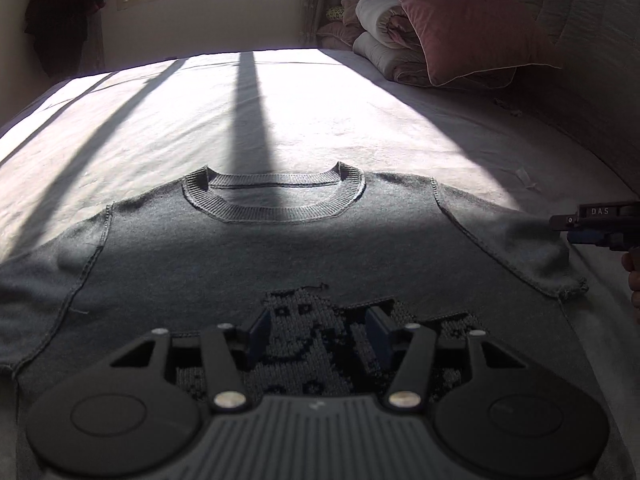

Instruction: Fold clothes

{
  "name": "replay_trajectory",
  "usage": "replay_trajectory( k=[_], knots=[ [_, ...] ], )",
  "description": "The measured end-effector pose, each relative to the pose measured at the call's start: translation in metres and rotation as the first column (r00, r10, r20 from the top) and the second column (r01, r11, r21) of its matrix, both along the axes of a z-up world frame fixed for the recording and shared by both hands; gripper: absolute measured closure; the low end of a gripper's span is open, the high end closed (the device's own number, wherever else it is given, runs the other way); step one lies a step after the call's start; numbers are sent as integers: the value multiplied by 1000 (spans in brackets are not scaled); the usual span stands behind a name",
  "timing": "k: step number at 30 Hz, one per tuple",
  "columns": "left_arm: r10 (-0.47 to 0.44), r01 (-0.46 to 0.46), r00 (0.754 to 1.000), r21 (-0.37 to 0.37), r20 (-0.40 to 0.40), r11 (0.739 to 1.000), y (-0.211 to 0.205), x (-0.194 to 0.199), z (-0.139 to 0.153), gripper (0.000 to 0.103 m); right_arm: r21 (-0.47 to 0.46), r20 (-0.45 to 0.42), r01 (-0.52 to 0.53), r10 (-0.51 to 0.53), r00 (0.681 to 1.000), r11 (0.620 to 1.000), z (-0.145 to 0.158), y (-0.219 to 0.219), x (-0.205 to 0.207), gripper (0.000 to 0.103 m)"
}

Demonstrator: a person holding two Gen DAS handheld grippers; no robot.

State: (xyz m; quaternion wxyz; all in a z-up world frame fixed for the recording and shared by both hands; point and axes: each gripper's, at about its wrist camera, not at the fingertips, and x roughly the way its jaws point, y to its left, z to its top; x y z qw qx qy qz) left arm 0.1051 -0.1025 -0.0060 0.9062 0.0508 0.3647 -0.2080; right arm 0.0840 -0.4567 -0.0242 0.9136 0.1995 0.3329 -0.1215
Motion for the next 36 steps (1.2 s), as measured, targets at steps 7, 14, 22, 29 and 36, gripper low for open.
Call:
replay_trajectory(
  k=[7,14,22,29,36],
  knots=[
    [-48,48,999,-62,4,997,-75,53,-21,52,60,52,-25,22,998,998,-13,-9,4,54],
    [-96,98,995,-86,24,991,-139,103,-33,55,113,82,-37,28,996,993,-13,-20,-4,61],
    [-107,109,991,-26,86,994,-166,126,-40,51,95,82,-111,103,991,989,-15,-11,3,101],
    [-72,80,990,-61,120,995,-165,119,-44,51,-132,59,-39,47,997,990,-16,-5,11,100],
    [-27,36,997,-123,75,992,-145,92,-28,50,9,47,11,-11,999,1000,-5,-22,-3,68]
  ],
)
